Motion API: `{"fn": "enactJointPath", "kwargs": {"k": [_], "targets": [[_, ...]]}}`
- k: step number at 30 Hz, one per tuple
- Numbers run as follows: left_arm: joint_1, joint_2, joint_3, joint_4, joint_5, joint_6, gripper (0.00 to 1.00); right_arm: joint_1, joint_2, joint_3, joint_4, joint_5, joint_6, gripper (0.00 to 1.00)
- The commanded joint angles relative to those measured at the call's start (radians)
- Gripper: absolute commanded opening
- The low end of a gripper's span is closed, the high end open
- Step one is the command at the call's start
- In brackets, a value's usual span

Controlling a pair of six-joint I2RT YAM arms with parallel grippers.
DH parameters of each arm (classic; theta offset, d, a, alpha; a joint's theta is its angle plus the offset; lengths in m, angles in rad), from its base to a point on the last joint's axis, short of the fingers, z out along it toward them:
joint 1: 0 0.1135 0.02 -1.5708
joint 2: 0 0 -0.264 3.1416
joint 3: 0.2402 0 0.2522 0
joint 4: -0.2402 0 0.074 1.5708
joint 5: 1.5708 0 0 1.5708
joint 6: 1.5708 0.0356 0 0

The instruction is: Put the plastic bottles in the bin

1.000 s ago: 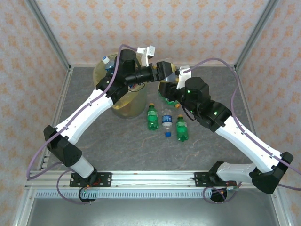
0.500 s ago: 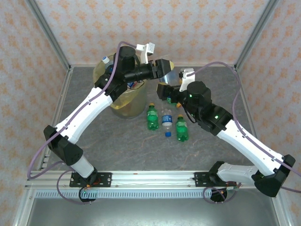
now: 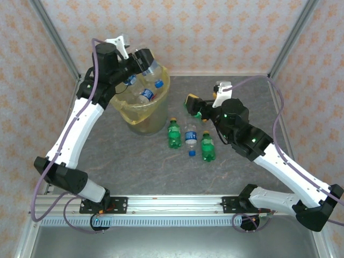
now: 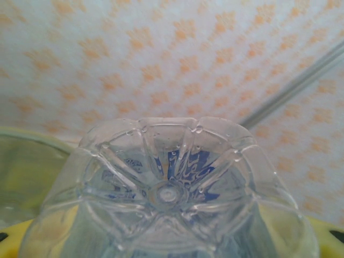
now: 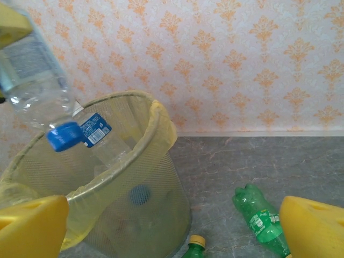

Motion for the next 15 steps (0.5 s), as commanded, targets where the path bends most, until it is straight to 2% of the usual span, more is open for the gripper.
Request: {"fn": "enactJointPath", "kwargs": {"k": [1,5,7,11,15], "targets": [[-0.004,-0.039,0.013,-0.063,-0.192,0.123,0.59,0.0,-0.007,-0.007,0.03,0.025,0.014,1.0],[-0.004,-0.03,-0.008,-0.065,-0.318,0.191,0.59,0.001,0.002,-0.003,0.03,0.015,0.016,1.0],[-0.004,-0.013,-0.014,-0.046,-0.34,0.209,0.59,0.0,0.005,-0.005,0.029,0.014,0.019,1.0],[-0.004,0.057,0.004,-0.032,-0.341,0.222,0.59,0.001,0.005,0.0,0.025,0.03,0.022,1.0],[-0.004,0.134,0.034,-0.053,-0.293,0.201,0.62,0.002,0.005,0.006,0.001,0.048,0.029,1.0]]}}
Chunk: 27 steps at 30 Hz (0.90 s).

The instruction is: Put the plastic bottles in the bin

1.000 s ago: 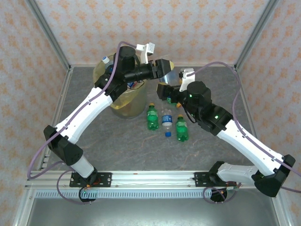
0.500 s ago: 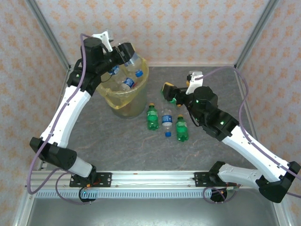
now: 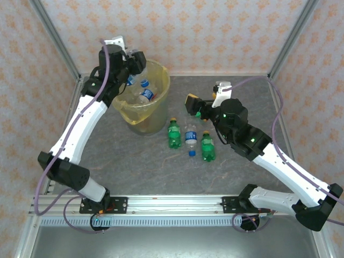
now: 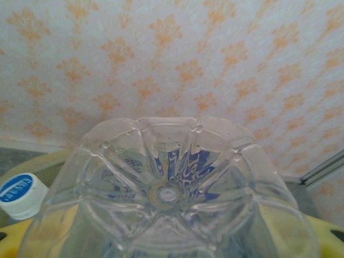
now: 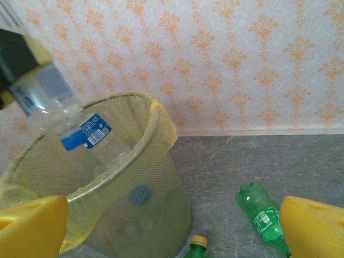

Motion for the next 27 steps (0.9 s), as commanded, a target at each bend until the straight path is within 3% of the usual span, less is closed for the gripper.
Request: {"fn": "enactJointPath", "kwargs": {"k": [1,7,10,15,20,27], "targets": [[-0.002,0.068,0.041,-0.017,0.014,0.011,0.63,0.001,-0.001,0.01,-0.013,0.048,0.023,1.0],[-0.002,0.128,0.086,-0.075,0.015,-0.017,0.81,0.0,0.005,0.025,-0.08,0.087,0.046,1.0],[-0.002,0.133,0.116,-0.103,0.005,-0.018,0.95,0.002,0.004,0.021,-0.088,0.097,0.053,1.0],[0.0,0.12,0.183,-0.145,-0.013,-0.023,0.99,0.0,0.011,0.008,-0.073,0.129,0.049,1.0],[-0.002,0.081,0.22,-0.162,0.068,-0.043,0.99,-0.036,0.068,0.005,-0.083,0.162,0.061,1.0],[-0.009,-0.025,0.158,-0.157,0.179,-0.087,0.99,-0.215,0.156,-0.07,-0.013,-0.051,0.082,1.0]]}}
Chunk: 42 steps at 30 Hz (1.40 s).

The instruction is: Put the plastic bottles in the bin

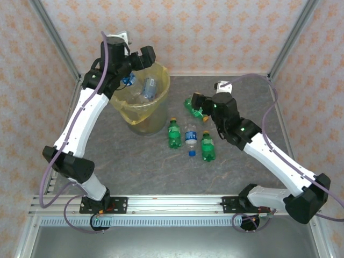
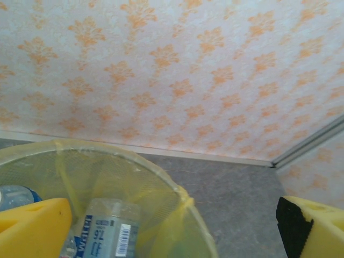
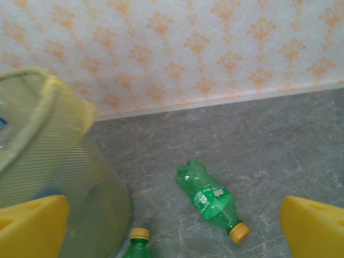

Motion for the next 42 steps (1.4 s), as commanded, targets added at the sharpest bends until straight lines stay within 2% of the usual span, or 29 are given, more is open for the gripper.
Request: {"fn": "enactJointPath", "kwargs": {"k": [1,5,11,25,33,42], "targets": [[-0.011,-0.092,-0.047,-0.008,0.073,-0.034,0.99,-0.089,0.041,-0.057,0.053,-0.132,0.023,0.99],[-0.022,-0.178,-0.154,0.028,0.114,-0.06,0.99,-0.168,0.142,-0.071,0.075,-0.237,0.027,0.96],[-0.031,-0.248,-0.235,0.02,0.151,-0.085,0.98,-0.207,0.326,-0.037,0.107,-0.306,-0.015,0.95],[-0.039,-0.355,-0.289,-0.018,0.078,-0.108,0.99,-0.251,0.703,0.194,0.039,-0.431,-0.084,0.86],[-0.039,-0.371,-0.31,-0.009,0.067,-0.122,0.99,-0.254,0.768,0.224,-0.006,-0.443,-0.104,0.85],[-0.039,-0.378,-0.346,0.02,0.074,-0.129,0.99,-0.254,0.74,0.148,0.006,-0.471,-0.099,0.76]]}}
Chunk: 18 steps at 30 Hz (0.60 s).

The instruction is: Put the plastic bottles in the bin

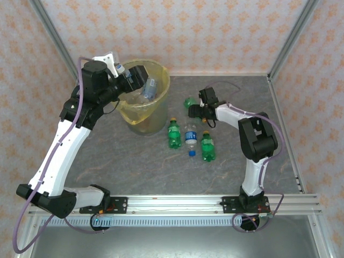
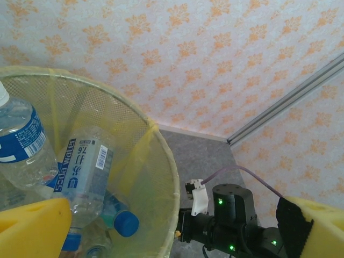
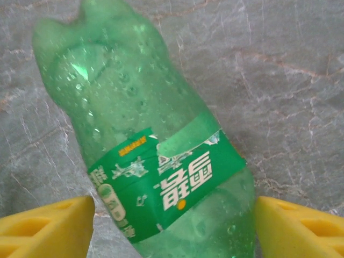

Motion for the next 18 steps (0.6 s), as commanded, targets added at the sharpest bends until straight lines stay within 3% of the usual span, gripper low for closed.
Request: {"fn": "enactJointPath", "kwargs": {"k": [1,6,18], "targets": [[-0.006,-0.021,-0.012,0.025,-0.007,-0.014,0.99,-0.003,-0.025,-0.035,-0.016,-0.004,-0.004,0.76],[-0.006,-0.017,-0.011,0.029,0.0,-0.013,0.99,-0.003,-0.046,-0.071,-0.014,0.011,-0.011,0.73],[-0.006,-0.02,-0.003,0.02,0.009,-0.012,0.99,-0.003,-0.072,-0.101,0.008,0.019,-0.024,0.48]]}}
